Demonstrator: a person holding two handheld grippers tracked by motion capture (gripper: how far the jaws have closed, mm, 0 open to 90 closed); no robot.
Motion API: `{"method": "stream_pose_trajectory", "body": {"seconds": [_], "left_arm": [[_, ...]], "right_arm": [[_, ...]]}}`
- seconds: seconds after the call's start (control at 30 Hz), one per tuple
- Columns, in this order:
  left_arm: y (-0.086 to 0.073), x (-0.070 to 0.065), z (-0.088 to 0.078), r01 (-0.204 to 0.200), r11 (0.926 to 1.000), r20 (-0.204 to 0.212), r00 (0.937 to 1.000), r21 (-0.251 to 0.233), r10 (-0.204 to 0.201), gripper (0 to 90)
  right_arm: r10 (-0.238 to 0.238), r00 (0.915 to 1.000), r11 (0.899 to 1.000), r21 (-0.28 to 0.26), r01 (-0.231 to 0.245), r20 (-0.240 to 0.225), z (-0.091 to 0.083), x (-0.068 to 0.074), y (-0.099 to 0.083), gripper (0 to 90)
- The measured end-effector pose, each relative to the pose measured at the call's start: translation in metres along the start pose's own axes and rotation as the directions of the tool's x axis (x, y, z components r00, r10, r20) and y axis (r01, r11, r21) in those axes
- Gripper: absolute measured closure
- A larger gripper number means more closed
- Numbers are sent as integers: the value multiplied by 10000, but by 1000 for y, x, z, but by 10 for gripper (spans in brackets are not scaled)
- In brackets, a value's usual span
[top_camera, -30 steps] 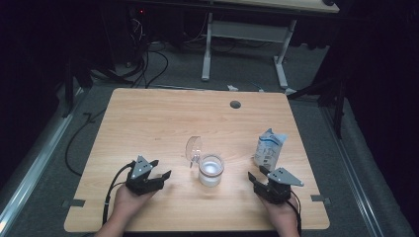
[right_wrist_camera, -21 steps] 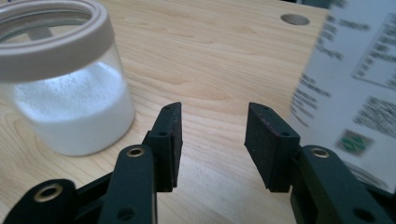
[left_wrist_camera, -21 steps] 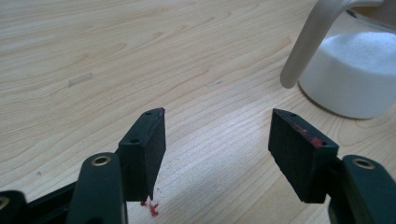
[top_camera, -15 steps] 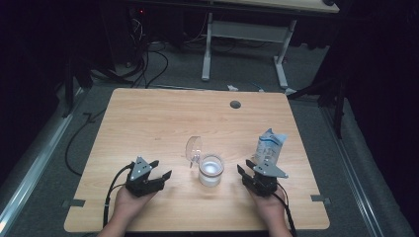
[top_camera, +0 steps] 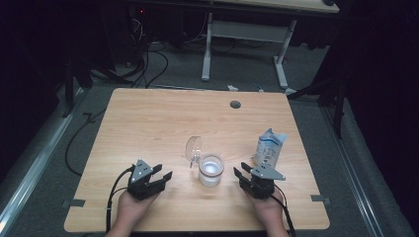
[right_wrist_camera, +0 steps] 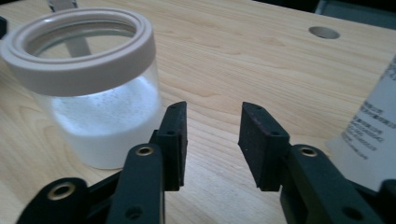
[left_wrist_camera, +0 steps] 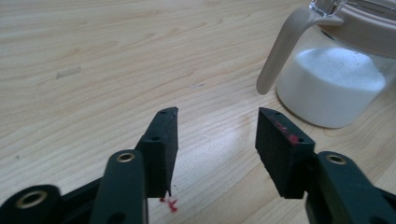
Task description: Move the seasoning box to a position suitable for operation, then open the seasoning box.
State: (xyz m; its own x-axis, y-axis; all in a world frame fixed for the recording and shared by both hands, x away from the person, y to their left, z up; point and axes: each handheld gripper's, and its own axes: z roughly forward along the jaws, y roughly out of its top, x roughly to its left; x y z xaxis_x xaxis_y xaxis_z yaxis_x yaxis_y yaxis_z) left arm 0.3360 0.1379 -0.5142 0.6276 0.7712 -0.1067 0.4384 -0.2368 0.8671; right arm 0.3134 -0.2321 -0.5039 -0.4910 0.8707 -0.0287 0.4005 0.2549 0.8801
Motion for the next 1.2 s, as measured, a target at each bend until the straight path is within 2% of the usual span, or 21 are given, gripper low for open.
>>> {"method": "stream_pose_trajectory", "body": {"seconds": [0.27, 0.33, 0.47, 0.87, 1.13, 1.2], "left_arm": [[12, -6, 2, -127, 9997, -59, 9999, -201, 126, 635], [14, -6, 2, 65, 9997, 45, 10000, -235, -64, 672], [17, -8, 3, 64, 9996, 16, 10000, -265, -63, 733], [31, -14, 7, 3, 9992, -181, 9998, -388, -10, 819], [40, -18, 14, 43, 9990, -184, 9998, -455, -52, 869], [42, -19, 15, 94, 9990, -180, 9998, -433, -101, 882]], "right_arm": [[-4, 9996, 10000, -31, 3, -288, 5, 3, 0, 716], [-71, 9995, 10000, 43, 72, -312, 6, 5, -1, 731], [-59, 9993, 9999, 96, 62, -361, 6, 5, -2, 754], [-79, 9986, 9999, 114, 85, -516, 6, 7, -3, 793], [-217, 9979, 9996, 150, 227, -605, 7, 10, -4, 854], [-338, 9973, 9992, 189, 351, -658, 6, 11, -5, 894]]}}
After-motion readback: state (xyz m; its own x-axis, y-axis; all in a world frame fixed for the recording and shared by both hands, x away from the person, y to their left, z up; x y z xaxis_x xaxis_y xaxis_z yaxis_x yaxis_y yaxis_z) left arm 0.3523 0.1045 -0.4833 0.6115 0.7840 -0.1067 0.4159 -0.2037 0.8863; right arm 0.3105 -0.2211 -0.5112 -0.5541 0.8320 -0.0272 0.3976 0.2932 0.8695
